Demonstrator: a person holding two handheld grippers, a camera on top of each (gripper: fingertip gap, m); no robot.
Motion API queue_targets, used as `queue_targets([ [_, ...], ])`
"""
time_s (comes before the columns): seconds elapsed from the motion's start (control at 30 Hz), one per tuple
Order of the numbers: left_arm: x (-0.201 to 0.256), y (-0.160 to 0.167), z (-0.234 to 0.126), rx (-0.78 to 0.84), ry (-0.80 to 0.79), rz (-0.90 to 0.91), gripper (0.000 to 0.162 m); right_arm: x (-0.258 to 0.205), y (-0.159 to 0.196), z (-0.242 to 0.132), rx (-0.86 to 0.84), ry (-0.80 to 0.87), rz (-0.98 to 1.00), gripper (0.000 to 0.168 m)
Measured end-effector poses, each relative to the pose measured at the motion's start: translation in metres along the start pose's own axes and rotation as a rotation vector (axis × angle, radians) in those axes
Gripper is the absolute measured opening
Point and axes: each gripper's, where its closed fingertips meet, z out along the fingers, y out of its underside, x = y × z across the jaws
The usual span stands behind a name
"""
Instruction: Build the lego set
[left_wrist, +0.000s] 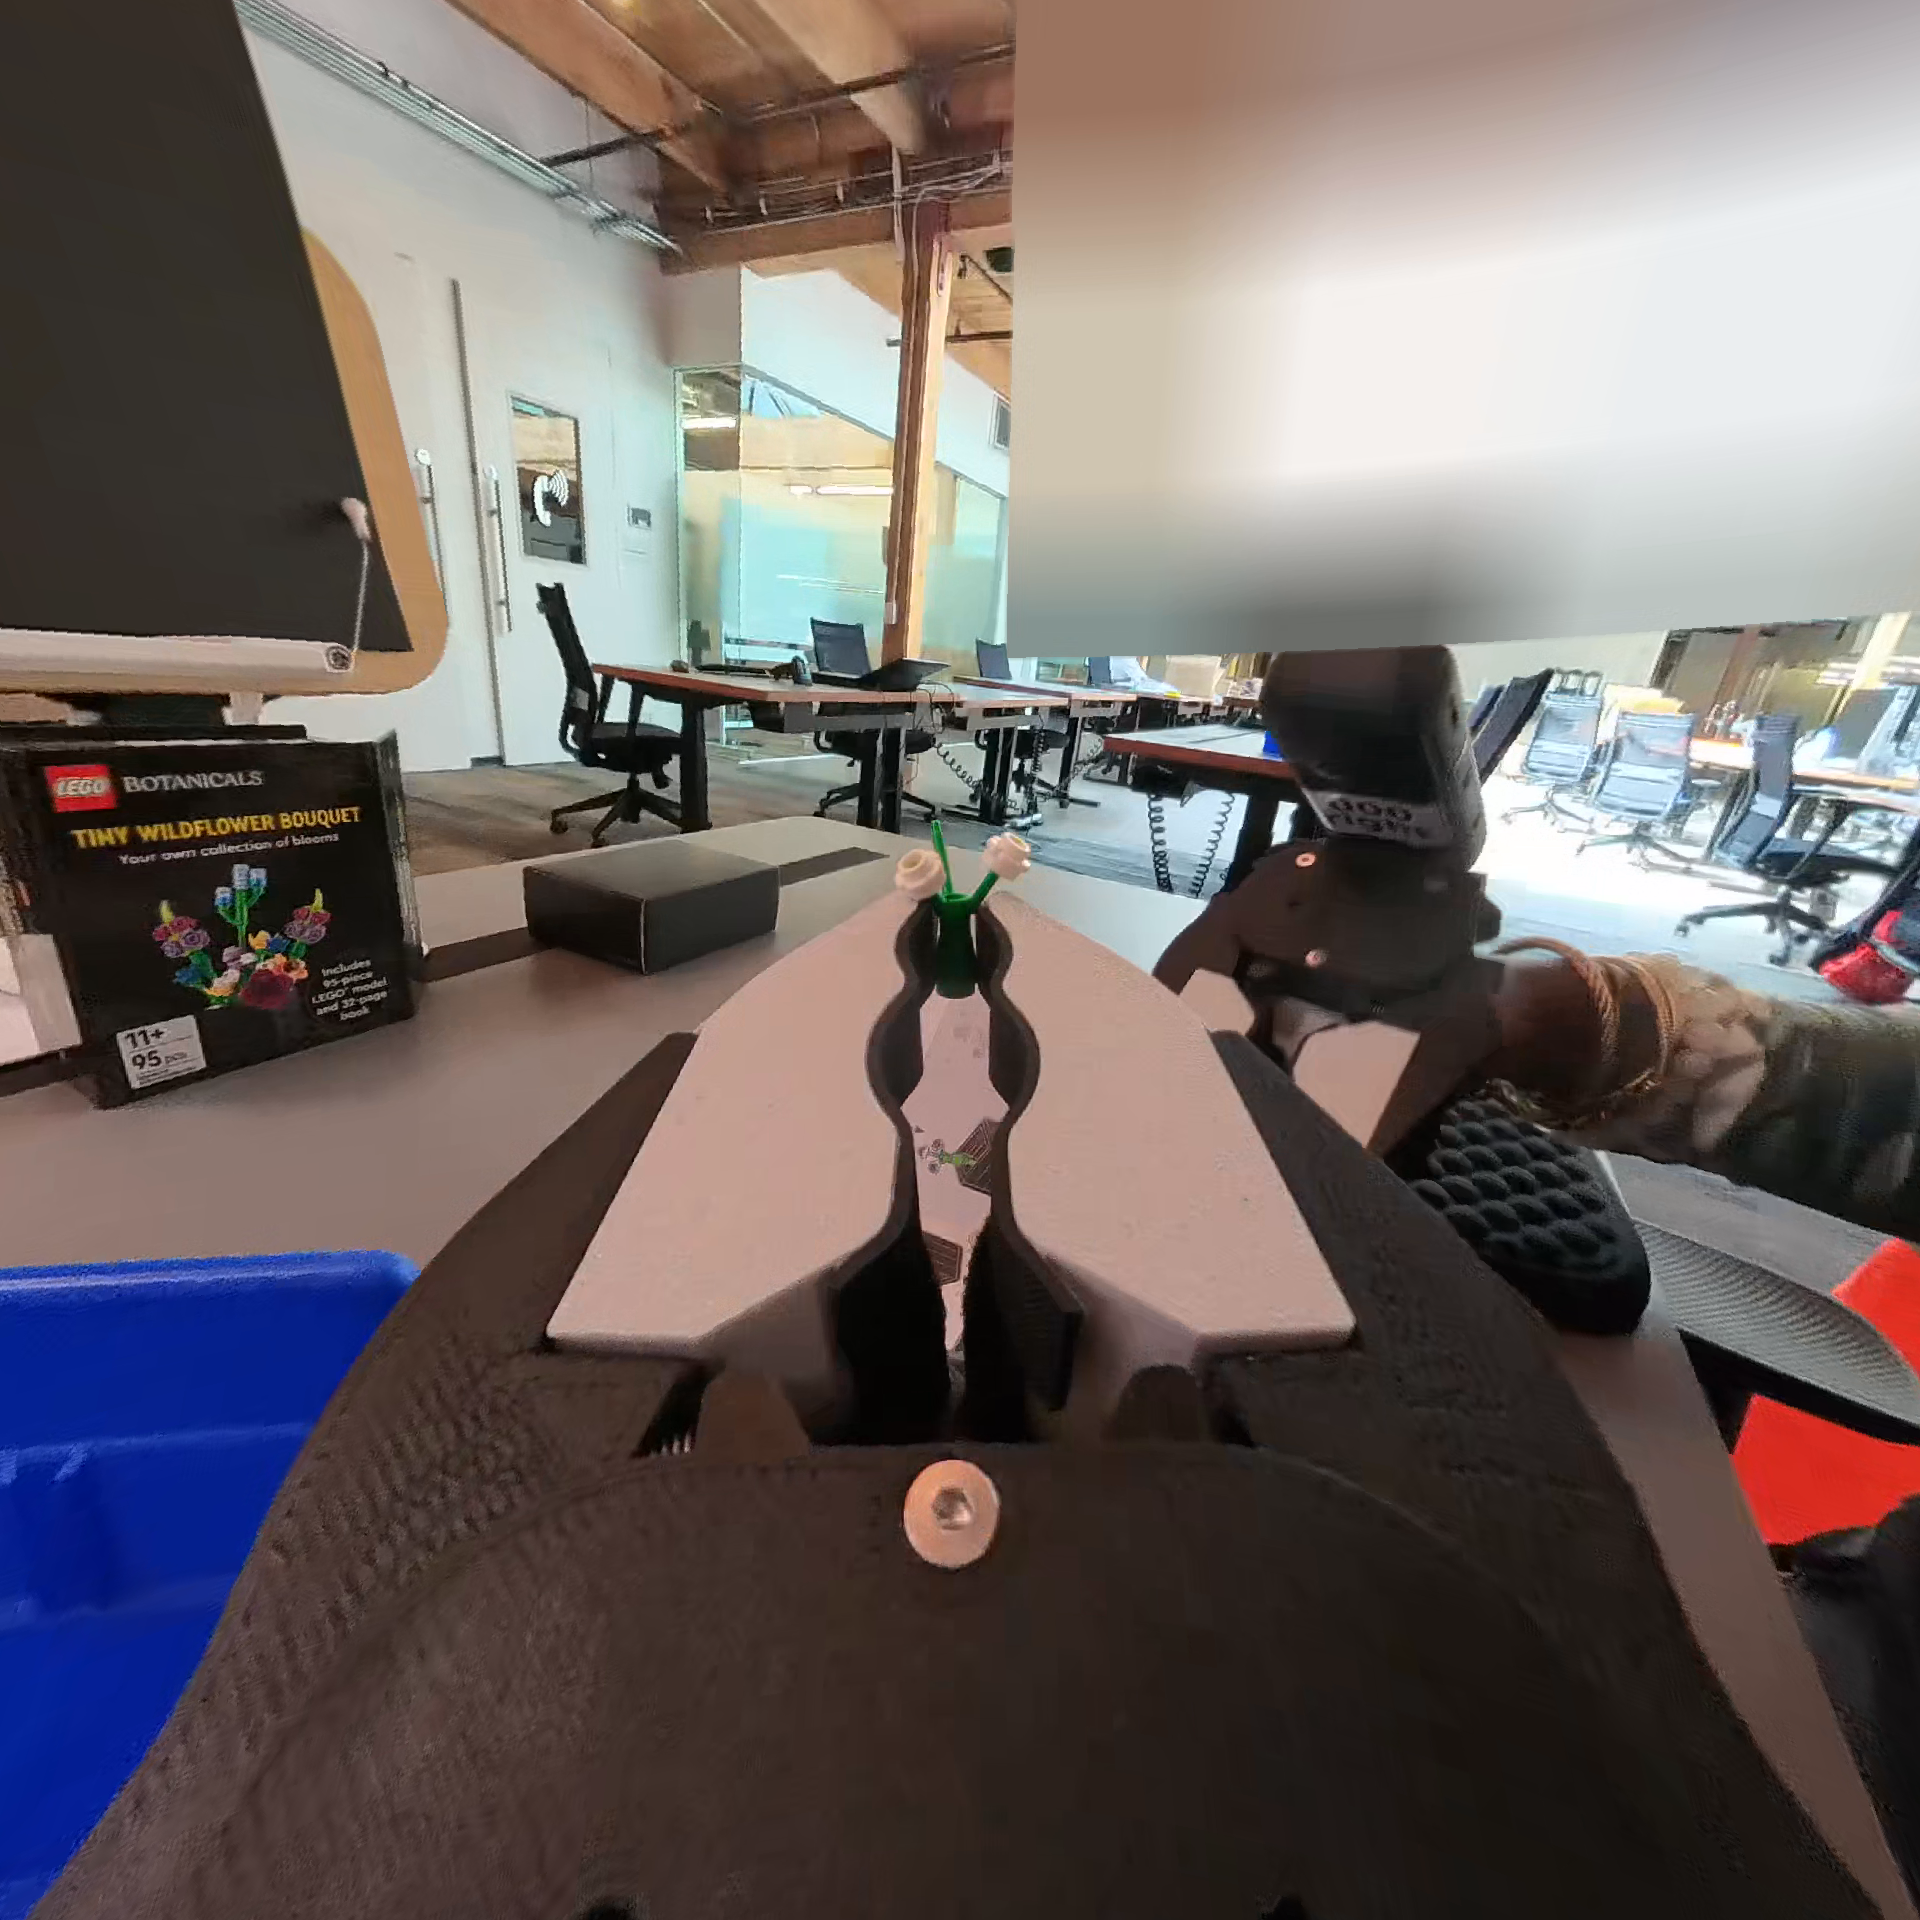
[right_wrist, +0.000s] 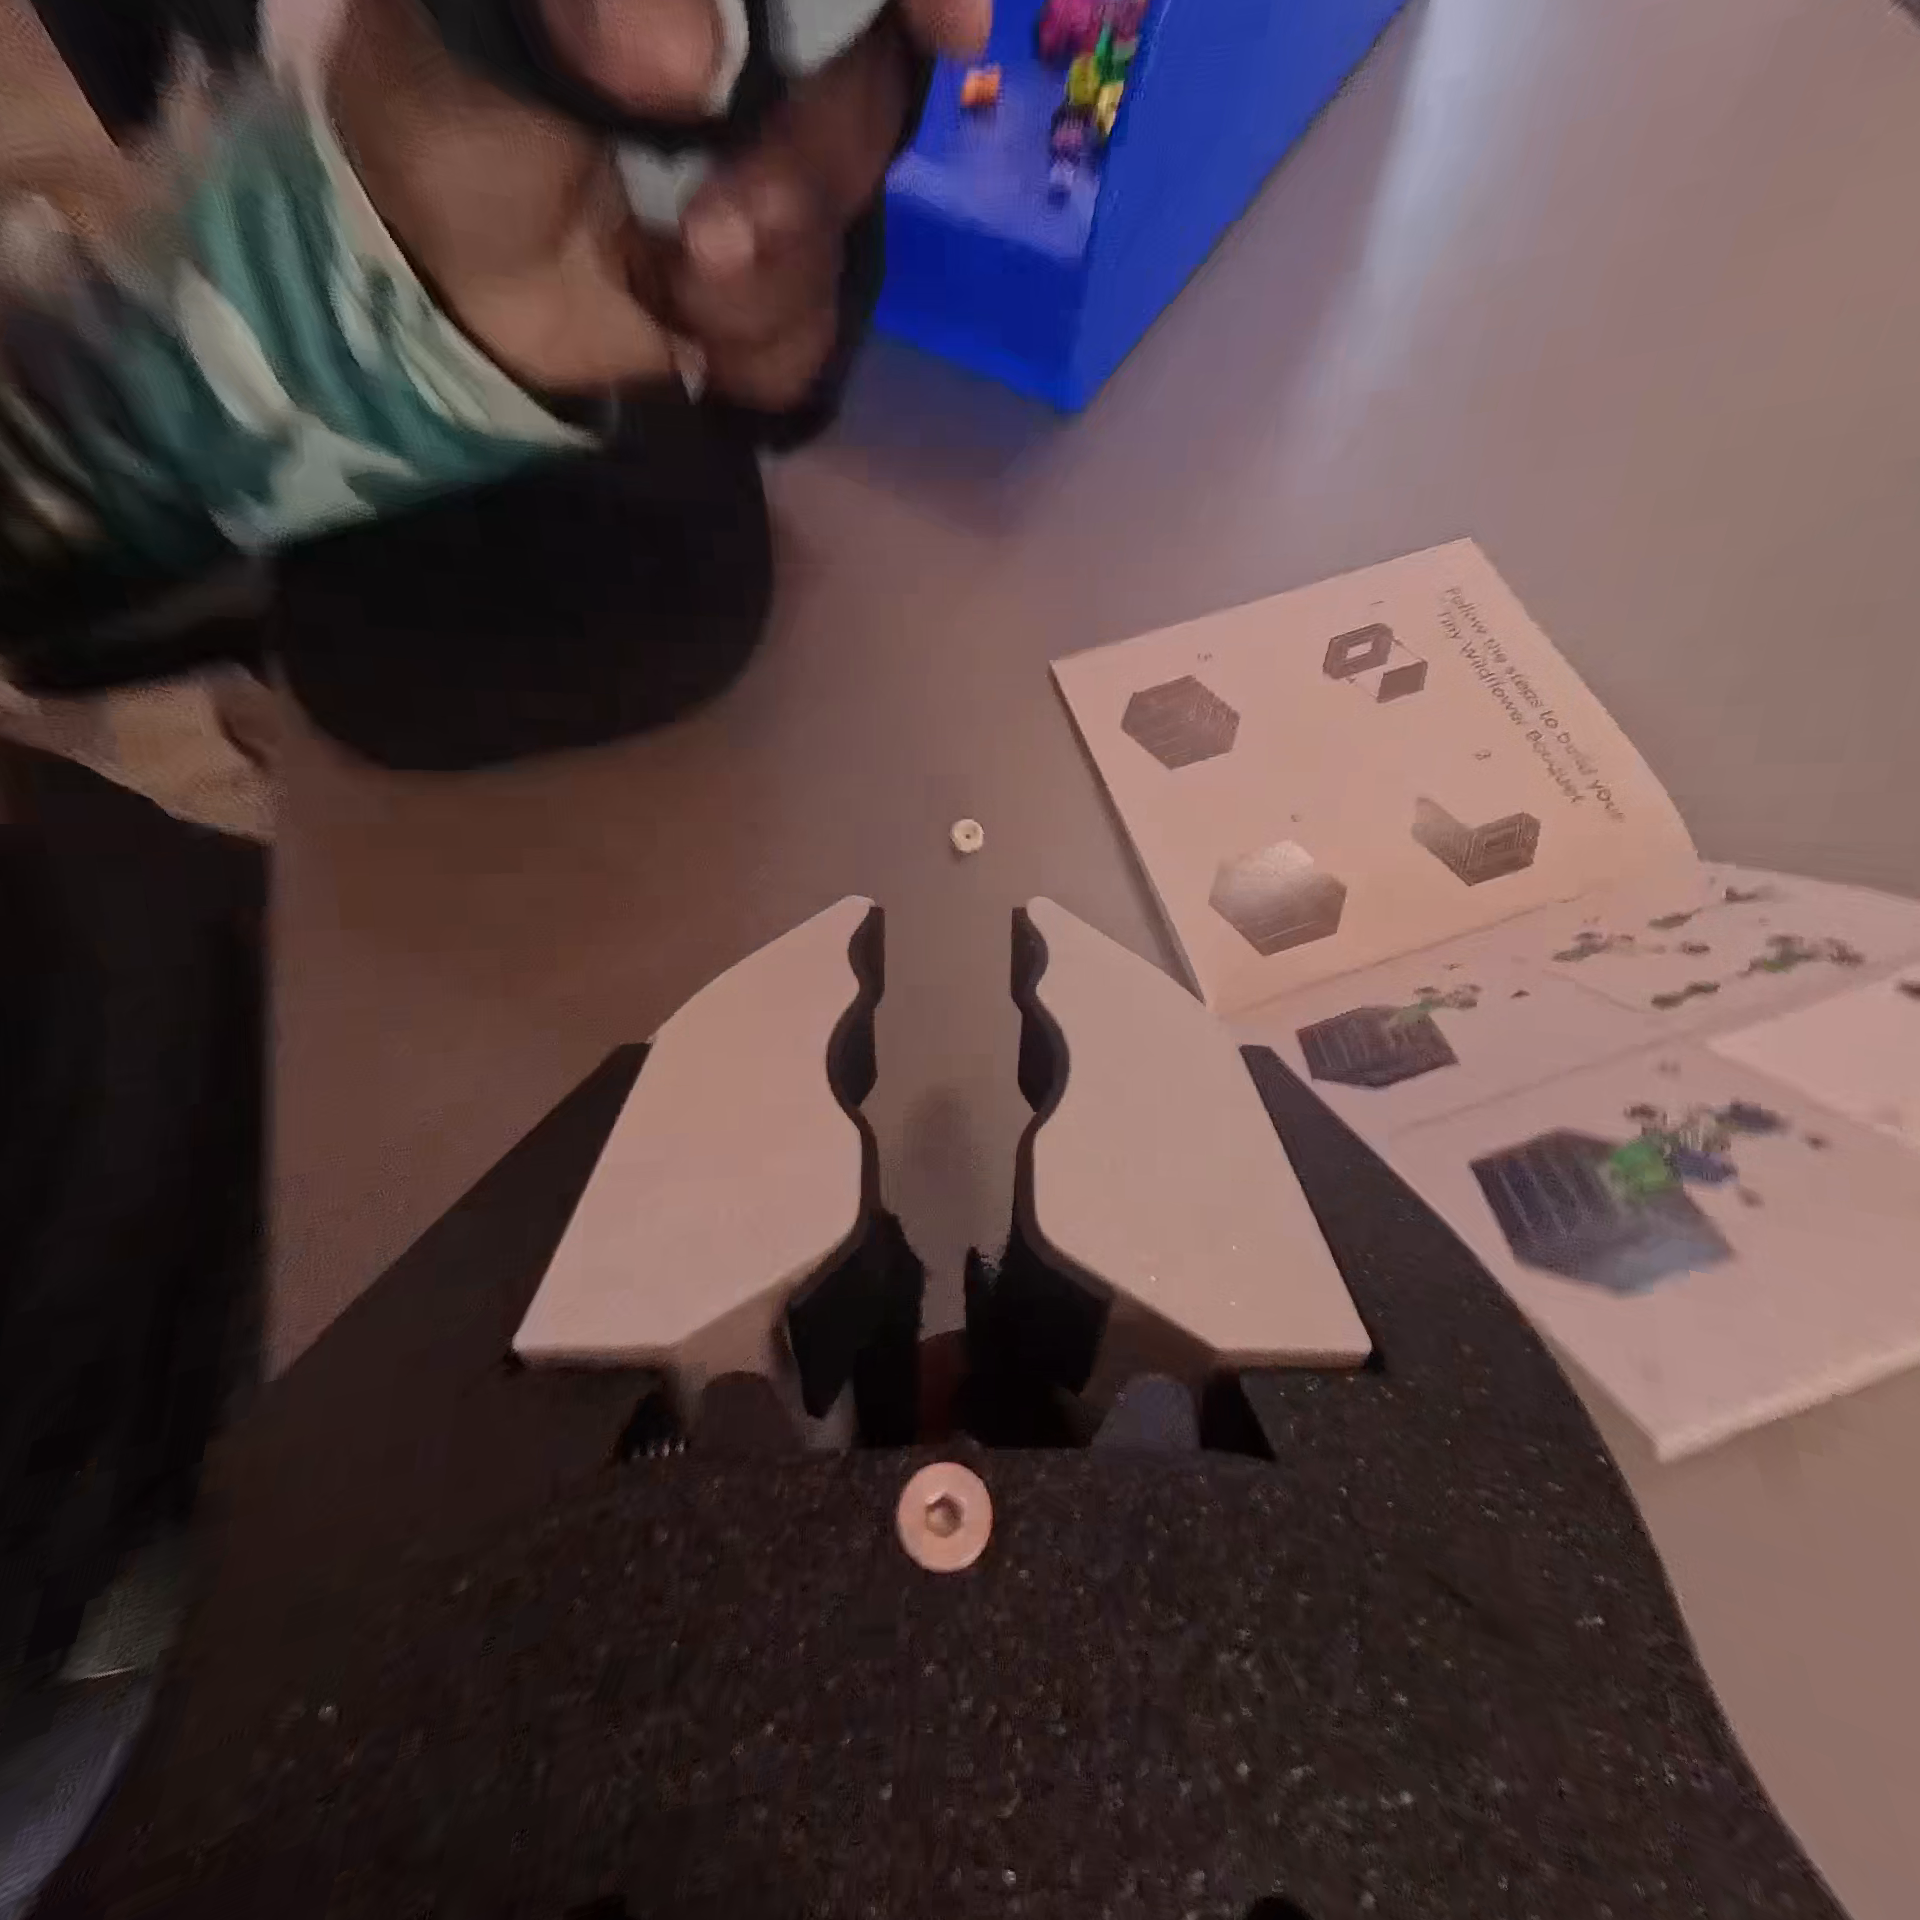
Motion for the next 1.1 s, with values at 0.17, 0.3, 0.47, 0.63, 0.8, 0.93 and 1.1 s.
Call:
queue_targets([
  [0.17, 0.003, 0.01, 0.001, -0.054, 0.002, 0.041, 0.007, 0.005, 0.006, 0.03, -0.119, -0.009, -0.093, 0.014],
  [0.3, 0.006, 0.017, 0.004, -0.078, 0.015, 0.041, 0.007, 0.006, 0.005, 0.038, -0.148, -0.021, -0.102, 0.015],
  [0.47, 0.009, 0.022, 0.005, -0.113, 0.023, 0.07, 0.007, 0.002, 0.006, 0.047, -0.166, -0.012, -0.123, 0.014],
  [0.63, 0.006, 0.024, 0.004, -0.114, 0.02, 0.039, 0.007, 0.0, 0.007, 0.047, -0.149, -0.012, -0.116, 0.007],
  [0.8, 0.017, 0.035, 0.007, -0.173, 0.069, 0.077, 0.007, 0.007, 0.011, -0.017, -0.118, 0.036, -0.053, 0.007],
  [0.93, 0.035, 0.051, 0.012, -0.261, 0.157, 0.106, 0.007, 0.015, 0.059, -0.098, -0.336, 0.118, 0.022, 0.007],
  [1.1, 0.045, 0.06, 0.015, -0.301, 0.202, 0.15, 0.007, -0.004, 0.122, -0.148, -0.734, 0.124, 0.041, 0.007],
])
